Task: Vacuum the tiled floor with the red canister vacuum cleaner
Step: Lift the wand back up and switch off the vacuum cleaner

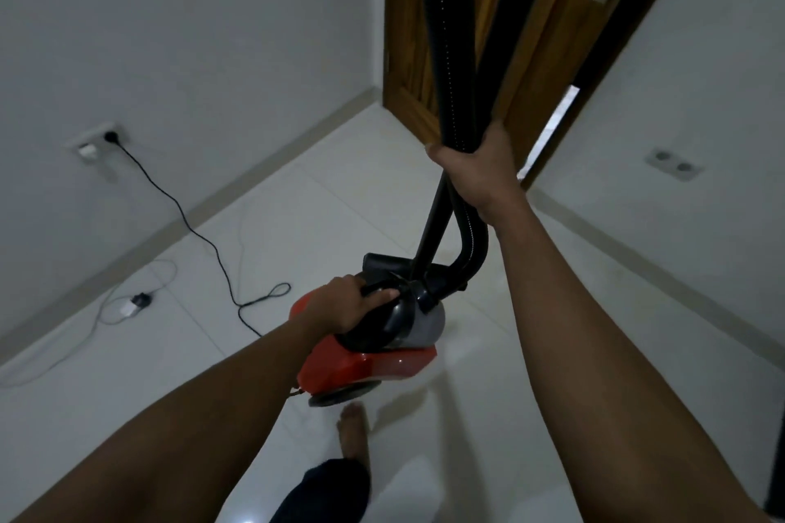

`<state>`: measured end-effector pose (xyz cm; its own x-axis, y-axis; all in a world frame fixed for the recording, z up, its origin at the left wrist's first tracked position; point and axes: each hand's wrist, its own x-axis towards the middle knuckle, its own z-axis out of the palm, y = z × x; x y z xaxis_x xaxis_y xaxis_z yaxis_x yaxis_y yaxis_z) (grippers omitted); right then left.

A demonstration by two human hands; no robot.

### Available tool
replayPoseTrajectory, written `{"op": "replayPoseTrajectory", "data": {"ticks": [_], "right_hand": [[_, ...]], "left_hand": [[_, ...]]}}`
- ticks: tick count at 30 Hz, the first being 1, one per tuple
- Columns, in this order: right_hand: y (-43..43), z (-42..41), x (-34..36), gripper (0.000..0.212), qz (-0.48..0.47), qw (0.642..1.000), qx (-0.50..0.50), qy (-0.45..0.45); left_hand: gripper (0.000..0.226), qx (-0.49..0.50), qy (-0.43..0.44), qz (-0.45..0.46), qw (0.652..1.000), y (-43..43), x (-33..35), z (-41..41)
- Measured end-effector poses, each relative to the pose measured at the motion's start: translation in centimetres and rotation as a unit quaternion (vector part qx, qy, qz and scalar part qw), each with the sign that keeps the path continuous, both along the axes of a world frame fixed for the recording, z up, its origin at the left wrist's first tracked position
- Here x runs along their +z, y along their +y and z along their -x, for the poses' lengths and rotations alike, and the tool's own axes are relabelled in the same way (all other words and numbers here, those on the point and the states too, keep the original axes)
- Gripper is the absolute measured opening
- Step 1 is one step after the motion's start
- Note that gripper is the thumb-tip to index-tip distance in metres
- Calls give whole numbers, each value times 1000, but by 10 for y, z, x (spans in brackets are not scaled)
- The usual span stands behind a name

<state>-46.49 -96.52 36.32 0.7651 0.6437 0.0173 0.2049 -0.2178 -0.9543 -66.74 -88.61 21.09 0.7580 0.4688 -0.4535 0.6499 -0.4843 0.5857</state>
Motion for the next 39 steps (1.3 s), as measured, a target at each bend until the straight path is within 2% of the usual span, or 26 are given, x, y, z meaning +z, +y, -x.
{"op": "replayPoseTrajectory", "data": {"ticks": [8,11,15,26,32,39], "right_hand": [[154,-43,35,46,-37,999,14,-9],[212,-72,40,50,-42,999,14,12],[300,-127,35,53,-48,998,21,20],[532,-294,32,50,-28,998,49,32],[643,-380,15,52,-27,998,56,27],[754,-490,-27,46,16,998,56,33]], "left_hand": [[56,16,-13,-36,999,162,36,-49],[52,21,-15,-48,999,226,40,-76],[43,32,-19,-48,998,311,40,-125],[52,88,2,-2,996,526,38,-284],[22,58,19,14,998,633,25,-379],[61,-9,87,-13,996,739,-8,-485]]}}
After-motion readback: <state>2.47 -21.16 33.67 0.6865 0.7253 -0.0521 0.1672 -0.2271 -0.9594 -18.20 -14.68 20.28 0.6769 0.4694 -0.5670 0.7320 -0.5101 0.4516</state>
